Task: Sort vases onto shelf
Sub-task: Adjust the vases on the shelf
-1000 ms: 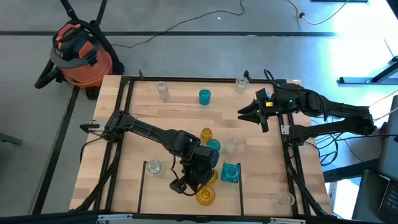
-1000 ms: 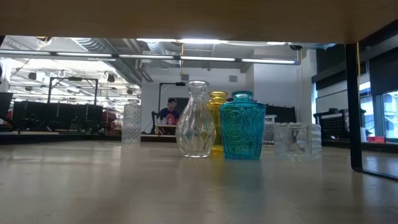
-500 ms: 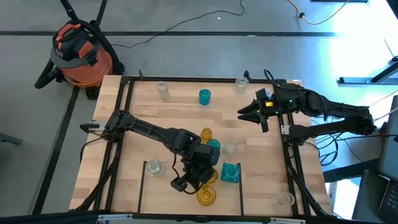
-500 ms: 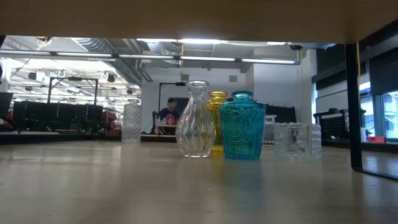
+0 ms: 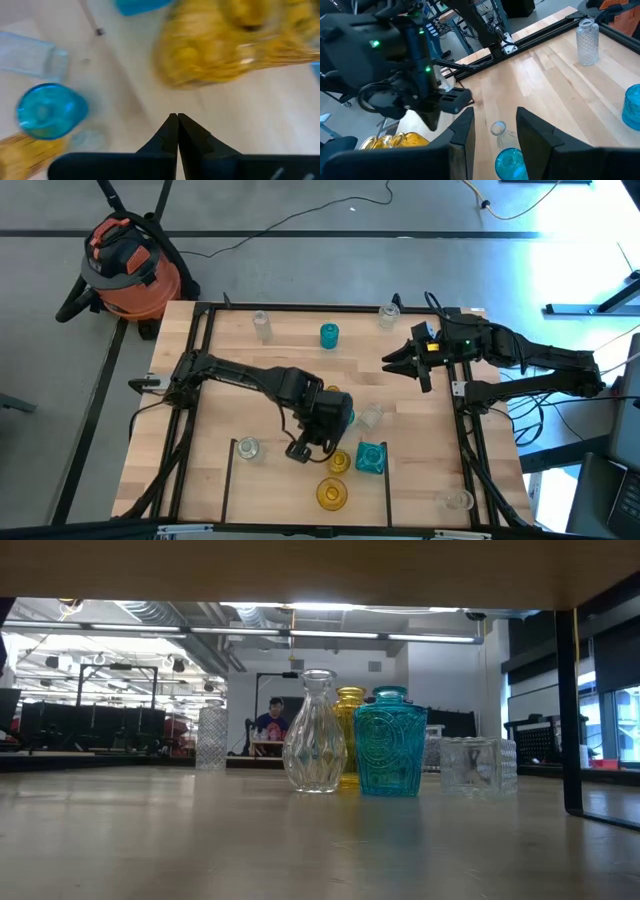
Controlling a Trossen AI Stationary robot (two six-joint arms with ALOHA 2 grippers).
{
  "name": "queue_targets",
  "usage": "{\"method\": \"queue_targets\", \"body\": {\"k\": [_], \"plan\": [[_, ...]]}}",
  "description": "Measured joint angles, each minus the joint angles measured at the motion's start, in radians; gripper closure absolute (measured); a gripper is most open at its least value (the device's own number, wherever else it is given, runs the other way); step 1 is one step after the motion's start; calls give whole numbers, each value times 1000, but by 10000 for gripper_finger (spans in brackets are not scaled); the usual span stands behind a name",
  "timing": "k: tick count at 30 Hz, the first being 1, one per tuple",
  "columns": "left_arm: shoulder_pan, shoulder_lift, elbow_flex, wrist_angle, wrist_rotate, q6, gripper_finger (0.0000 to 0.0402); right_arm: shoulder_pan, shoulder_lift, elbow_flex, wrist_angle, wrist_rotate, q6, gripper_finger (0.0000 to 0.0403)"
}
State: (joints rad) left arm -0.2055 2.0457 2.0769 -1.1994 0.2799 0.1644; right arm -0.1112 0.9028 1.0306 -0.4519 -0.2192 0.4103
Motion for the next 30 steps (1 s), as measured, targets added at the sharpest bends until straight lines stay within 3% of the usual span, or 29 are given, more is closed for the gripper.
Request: {"method": "queue_targets", "body": {"k": [6,13,20,30], "plan": [[49,0,0,58,-7,71,401,0,0,0,0,-10,2,292],[78,0,0,123,99,137,401,0,0,0,-1,-10,7,292],[82,0,0,213,142,210,401,0,0,0,-2,-10,8,292],[84,-31,1,250,220,175,401,0,0,0,-30,-10,8,292]]}}
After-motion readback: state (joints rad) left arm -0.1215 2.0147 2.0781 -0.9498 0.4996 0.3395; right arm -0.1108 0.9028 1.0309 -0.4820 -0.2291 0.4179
